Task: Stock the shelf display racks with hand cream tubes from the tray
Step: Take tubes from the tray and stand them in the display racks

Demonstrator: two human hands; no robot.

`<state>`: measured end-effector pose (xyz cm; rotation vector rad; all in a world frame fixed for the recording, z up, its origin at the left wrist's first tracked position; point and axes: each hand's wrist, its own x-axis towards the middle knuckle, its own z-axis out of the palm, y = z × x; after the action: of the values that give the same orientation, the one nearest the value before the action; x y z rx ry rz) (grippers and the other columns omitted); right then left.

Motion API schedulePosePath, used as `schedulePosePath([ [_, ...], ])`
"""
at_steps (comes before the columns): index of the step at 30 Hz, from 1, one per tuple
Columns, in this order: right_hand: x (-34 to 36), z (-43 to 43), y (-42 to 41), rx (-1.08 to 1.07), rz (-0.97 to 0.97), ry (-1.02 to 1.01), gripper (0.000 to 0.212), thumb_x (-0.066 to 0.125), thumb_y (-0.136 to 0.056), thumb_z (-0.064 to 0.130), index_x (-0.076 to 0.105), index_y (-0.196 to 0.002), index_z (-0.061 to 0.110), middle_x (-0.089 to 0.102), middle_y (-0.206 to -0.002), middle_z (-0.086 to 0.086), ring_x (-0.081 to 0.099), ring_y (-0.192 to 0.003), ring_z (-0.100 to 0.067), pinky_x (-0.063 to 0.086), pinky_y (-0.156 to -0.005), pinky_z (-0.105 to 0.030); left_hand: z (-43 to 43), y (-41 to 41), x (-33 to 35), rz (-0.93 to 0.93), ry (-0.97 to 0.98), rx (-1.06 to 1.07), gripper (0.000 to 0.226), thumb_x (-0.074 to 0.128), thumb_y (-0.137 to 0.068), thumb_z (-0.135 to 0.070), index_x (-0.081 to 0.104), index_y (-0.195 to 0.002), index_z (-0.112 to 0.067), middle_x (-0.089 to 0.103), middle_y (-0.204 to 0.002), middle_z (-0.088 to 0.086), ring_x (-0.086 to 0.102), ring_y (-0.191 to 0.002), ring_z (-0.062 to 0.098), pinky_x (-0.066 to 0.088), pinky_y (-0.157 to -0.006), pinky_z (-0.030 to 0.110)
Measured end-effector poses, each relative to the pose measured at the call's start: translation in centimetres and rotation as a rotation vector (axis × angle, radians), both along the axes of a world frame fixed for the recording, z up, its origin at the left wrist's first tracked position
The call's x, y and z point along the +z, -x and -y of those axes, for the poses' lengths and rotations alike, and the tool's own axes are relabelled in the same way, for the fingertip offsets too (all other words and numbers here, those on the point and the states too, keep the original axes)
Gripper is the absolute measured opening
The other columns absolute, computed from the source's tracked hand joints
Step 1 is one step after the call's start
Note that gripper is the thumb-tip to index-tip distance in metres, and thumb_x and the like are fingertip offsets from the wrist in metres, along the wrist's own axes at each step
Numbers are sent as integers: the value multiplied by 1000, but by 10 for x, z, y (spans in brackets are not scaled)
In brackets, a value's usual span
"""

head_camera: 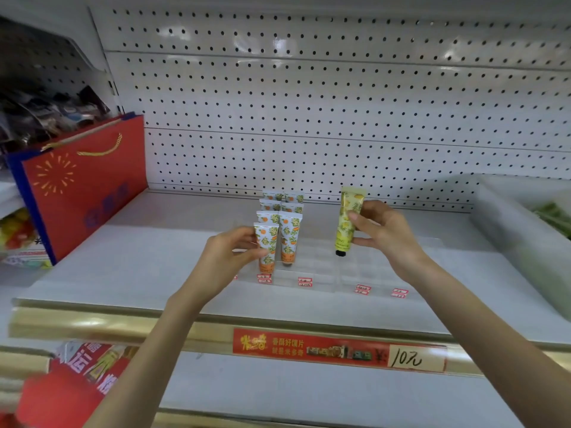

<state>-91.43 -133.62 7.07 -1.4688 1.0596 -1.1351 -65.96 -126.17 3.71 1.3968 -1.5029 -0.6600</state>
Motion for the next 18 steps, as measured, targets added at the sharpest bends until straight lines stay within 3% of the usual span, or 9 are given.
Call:
schedulePosePath([
  [5,-2,19,-22,-38,-10,62,4,60,-90,10,57,-91,12,60,-89,0,62,-79,-7,59,-68,-24,-11,-6,8,28,15,65,19,71,-79,-23,64,-97,-28,69,-96,-11,63,-87,-4,47,-72,8],
  [7,-6,29,-31,-55,0,70,5,60,-90,10,55,-91,11,60,-86,2,62,-77,-8,58,-66,-23,-18,-11,13,102,47,145,22,63,-82,-34,65,-102,-24,68,-100,-12,62,-88,-3,49,-78,14],
  [10,-14,40,-43,-47,-2,72,6,60,-90,11,54,-93,10,60,-87,3,62,-78,-9,58,-68,-22,-28,-19,20,396,59,297,46,47,-82,-55,61,-117,-28,61,-111,-16,57,-99,7,45,-85,30],
  [13,-20,48,-52,-36,-4,66,8,60,-90,11,54,-96,9,59,-89,3,61,-80,-11,57,-74,-29,-33,-29,19,662,45,317,64,36,-86,-68,50,-131,-24,53,-133,-6,49,-121,18,39,-93,36],
  [18,-28,54,-60,-16,-33,61,6,60,-90,11,55,-93,13,60,-90,2,60,-86,-19,55,-82,-40,-33,-37,7,818,-32,268,93,13,-74,-78,38,-141,-19,39,-147,-1,35,-135,19,25,-110,36],
])
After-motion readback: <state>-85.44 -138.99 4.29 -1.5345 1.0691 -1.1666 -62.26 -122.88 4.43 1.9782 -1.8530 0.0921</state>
